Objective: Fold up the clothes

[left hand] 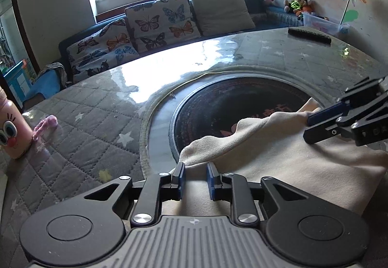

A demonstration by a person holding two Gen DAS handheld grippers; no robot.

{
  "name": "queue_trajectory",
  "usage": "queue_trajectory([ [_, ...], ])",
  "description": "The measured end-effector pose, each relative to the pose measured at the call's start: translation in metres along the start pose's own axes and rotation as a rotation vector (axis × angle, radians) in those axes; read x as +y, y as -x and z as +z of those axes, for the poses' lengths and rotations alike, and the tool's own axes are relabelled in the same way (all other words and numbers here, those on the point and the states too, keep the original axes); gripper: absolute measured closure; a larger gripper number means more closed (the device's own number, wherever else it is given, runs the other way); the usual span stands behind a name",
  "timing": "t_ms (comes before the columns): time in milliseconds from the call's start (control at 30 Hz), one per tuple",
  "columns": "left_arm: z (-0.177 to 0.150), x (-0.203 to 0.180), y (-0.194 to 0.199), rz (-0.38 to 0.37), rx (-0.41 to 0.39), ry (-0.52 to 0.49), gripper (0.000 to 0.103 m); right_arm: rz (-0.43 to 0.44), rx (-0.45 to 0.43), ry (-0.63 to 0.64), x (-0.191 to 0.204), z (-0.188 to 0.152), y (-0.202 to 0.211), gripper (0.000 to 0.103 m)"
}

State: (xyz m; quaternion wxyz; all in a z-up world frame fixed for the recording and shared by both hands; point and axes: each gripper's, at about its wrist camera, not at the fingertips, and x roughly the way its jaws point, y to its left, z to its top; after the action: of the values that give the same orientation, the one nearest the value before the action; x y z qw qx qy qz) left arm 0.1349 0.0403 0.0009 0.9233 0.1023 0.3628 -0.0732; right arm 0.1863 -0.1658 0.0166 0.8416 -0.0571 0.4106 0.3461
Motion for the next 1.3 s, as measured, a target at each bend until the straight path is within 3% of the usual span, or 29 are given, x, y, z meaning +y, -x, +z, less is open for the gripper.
queue_trajectory([
  [167,-0.007,0.002,0.027,0.008,-0.030,-0.009,0.079,-0.038,-0.021,-0.031,-0.009,-0.003,0.012,0.078],
  [533,-0.056,-0.014,0.090,-0.012,-0.065,-0.053,0.078,-0.001,0.008,0.115,0.018,-0.035,0.049,0.078],
  [700,-0.077,-0.004,0.090,0.012,-0.020,-0.011,0.077,-0.034,0.021,0.089,0.011,-0.054,0.056,0.078],
  [867,-0.085,-0.001,0.099,0.024,-0.021,0.011,0.077,-0.052,-0.038,0.128,0.022,-0.050,0.071,0.078],
  [1033,-0.088,0.000,0.097,0.025,-0.011,0.025,0.077,0.019,-0.064,0.141,0.036,-0.045,0.062,0.078],
  [1133,-0.090,0.003,0.099,0.022,-0.005,0.027,0.076,0.022,-0.010,0.138,0.037,-0.051,0.044,0.078],
  [1300,-0.077,0.008,0.110,0.023,-0.056,0.058,0.077,0.031,-0.031,0.128,0.036,-0.048,0.052,0.078],
])
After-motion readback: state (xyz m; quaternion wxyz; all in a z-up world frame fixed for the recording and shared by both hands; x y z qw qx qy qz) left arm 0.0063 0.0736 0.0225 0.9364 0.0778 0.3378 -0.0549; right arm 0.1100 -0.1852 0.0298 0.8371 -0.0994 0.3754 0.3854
